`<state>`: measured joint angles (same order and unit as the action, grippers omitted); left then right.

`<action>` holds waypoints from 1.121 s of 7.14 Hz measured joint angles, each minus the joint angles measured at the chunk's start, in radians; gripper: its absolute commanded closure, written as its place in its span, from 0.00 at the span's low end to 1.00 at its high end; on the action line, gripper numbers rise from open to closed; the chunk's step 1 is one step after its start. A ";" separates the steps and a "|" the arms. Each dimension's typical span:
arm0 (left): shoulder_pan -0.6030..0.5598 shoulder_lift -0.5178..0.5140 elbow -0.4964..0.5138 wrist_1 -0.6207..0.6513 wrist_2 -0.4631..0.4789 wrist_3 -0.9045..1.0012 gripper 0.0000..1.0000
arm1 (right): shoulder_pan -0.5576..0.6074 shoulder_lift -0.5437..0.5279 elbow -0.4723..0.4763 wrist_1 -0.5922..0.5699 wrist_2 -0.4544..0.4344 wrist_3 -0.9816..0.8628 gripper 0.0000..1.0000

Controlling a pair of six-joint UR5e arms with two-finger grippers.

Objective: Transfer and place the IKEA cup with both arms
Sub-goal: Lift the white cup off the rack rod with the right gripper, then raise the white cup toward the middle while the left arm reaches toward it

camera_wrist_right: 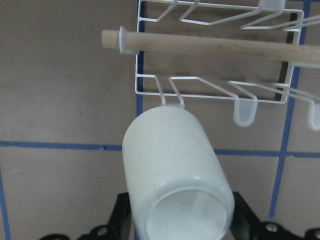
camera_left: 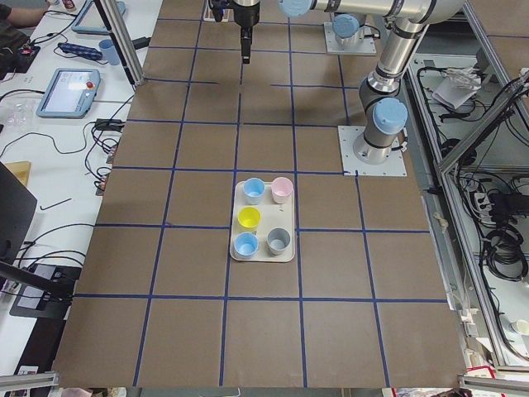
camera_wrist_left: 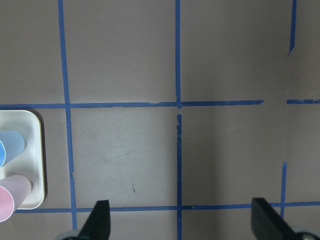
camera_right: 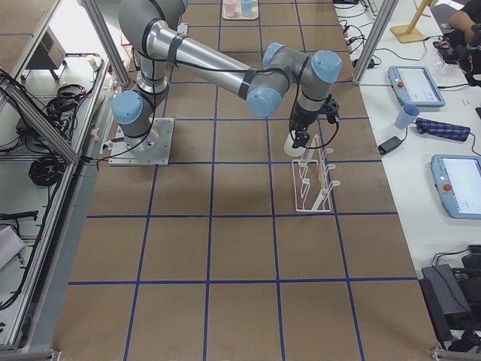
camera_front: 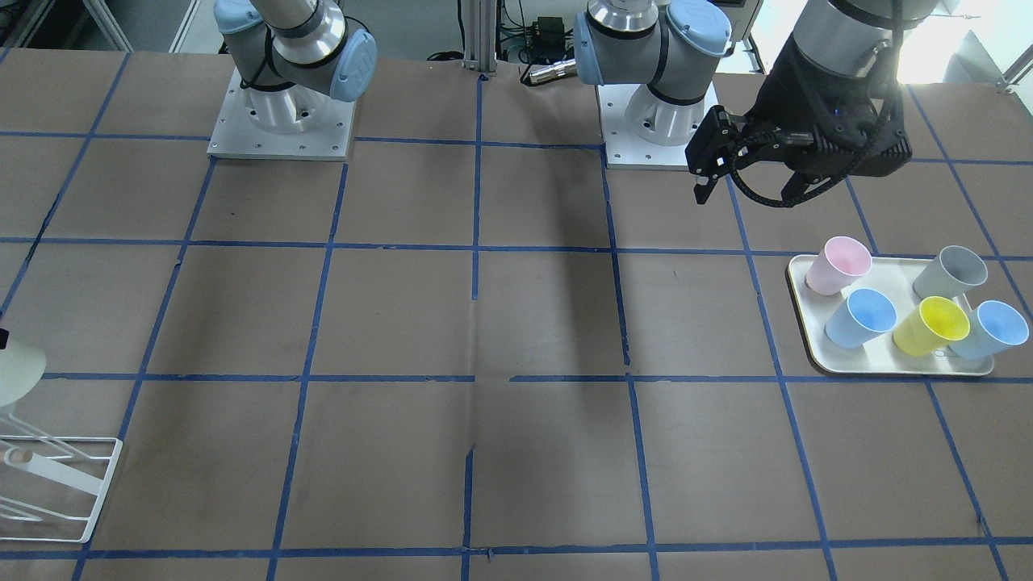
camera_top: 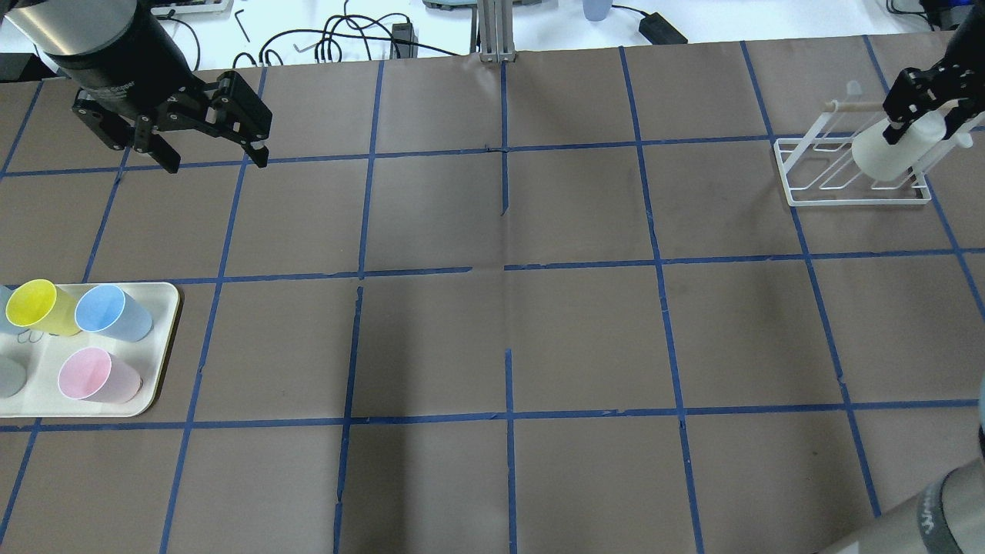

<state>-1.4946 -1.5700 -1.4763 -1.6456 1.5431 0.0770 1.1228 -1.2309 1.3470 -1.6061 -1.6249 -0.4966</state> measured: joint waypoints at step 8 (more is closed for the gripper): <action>0.168 0.066 -0.123 -0.070 -0.485 0.042 0.00 | 0.008 -0.236 0.056 0.237 0.069 0.049 0.53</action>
<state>-1.3268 -1.5040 -1.5994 -1.7155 1.0579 0.1190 1.1310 -1.4666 1.4028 -1.3690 -1.5562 -0.4476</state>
